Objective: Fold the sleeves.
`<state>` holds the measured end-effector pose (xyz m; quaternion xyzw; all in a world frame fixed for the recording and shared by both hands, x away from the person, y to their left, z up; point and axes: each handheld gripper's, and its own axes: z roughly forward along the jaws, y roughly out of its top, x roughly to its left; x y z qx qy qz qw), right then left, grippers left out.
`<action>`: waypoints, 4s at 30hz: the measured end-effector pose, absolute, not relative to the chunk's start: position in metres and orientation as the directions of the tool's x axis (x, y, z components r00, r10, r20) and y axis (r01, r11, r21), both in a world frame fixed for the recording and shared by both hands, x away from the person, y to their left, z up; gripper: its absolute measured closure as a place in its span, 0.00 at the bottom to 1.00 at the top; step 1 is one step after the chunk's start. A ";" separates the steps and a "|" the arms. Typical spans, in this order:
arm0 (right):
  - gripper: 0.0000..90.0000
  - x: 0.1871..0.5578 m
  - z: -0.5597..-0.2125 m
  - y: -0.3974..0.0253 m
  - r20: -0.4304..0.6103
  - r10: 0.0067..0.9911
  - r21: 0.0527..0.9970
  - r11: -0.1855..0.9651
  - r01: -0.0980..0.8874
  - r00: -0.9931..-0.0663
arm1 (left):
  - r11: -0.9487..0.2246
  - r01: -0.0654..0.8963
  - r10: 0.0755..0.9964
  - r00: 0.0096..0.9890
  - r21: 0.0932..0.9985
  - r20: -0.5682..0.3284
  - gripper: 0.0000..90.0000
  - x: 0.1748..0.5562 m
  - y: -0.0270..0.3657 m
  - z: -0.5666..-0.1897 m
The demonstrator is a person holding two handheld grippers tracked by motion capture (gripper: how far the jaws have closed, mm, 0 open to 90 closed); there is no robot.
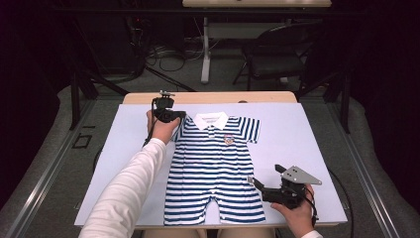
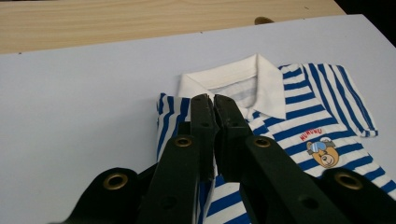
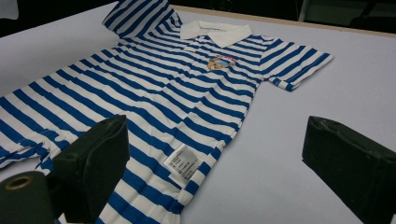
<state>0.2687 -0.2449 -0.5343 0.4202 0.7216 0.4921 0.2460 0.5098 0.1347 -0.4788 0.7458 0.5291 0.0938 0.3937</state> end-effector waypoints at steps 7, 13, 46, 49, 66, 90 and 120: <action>0.08 0.269 -0.534 -0.245 0.059 0.848 0.917 0.162 0.364 -0.527 | -0.158 0.710 0.846 0.456 0.686 -0.276 0.97 0.506 0.123 -0.479; 0.08 0.268 -0.534 -0.245 0.060 0.848 0.918 0.161 0.363 -0.527 | -0.188 0.705 0.834 0.482 0.684 -0.268 0.97 0.502 0.114 -0.480; 0.08 0.268 -0.533 -0.246 0.057 0.845 0.920 0.163 0.357 -0.533 | -0.324 0.703 0.817 0.545 0.633 -0.188 0.97 0.494 0.072 -0.511; 0.08 0.268 -0.533 -0.246 0.057 0.844 0.920 0.163 0.357 -0.533 | -0.334 0.704 0.817 0.548 0.627 -0.180 0.97 0.493 0.068 -0.515; 0.09 0.268 -0.532 -0.247 0.058 0.843 0.921 0.162 0.356 -0.534 | -0.389 0.708 0.817 0.561 0.589 -0.135 0.97 0.493 0.056 -0.531; 0.09 0.268 -0.532 -0.247 0.059 0.842 0.921 0.161 0.354 -0.536 | -0.387 0.703 0.808 0.570 0.596 -0.147 0.89 0.491 0.049 -0.536; 0.09 0.269 -0.534 -0.245 0.059 0.842 0.918 0.165 0.360 -0.536 | -0.283 0.623 0.817 0.556 0.729 -0.157 0.49 0.492 0.086 -0.498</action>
